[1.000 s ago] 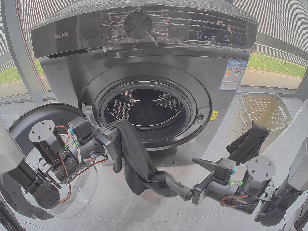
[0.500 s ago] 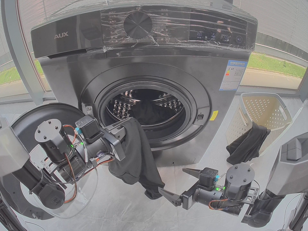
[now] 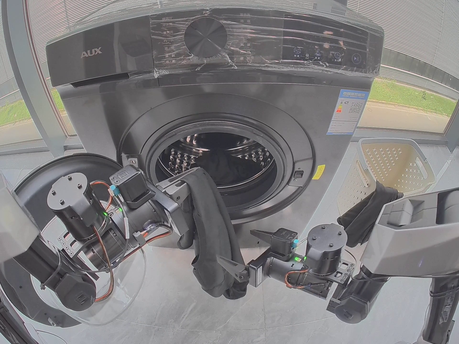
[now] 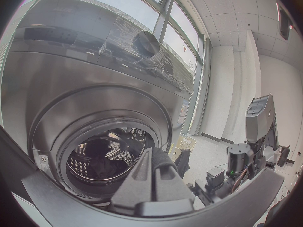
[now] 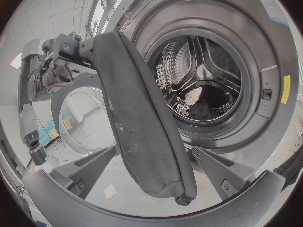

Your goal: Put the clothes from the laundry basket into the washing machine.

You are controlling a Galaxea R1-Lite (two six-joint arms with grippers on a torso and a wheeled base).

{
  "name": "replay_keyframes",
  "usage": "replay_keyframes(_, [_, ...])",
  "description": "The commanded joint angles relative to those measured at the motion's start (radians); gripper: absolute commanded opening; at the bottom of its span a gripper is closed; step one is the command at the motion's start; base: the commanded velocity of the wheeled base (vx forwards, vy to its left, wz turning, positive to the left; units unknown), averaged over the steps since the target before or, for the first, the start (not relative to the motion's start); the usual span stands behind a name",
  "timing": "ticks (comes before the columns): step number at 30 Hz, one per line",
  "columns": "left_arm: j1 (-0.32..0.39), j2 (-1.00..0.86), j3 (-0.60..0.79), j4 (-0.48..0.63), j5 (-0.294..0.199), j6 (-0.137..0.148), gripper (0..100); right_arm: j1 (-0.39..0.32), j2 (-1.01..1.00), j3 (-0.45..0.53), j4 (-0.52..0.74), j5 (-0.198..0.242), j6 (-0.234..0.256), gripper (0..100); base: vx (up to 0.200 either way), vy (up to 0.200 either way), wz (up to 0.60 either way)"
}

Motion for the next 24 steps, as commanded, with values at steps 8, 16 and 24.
replay_keyframes(8, [-0.007,-0.033,-0.004,0.0,-0.001,-0.001,0,-0.004,0.186,-0.2,0.021,0.007,-0.004,100,0.0,0.0,0.0])
replay_keyframes(16, [-0.021,-0.055,-0.004,0.0,-0.003,-0.003,0,-0.007,0.238,-0.328,0.067,0.005,-0.004,100,0.0,0.0,0.0])
replay_keyframes(24, [-0.025,-0.099,-0.004,0.001,-0.003,-0.012,0,-0.027,0.294,-0.417,0.095,0.004,-0.009,100,0.0,0.0,0.0])
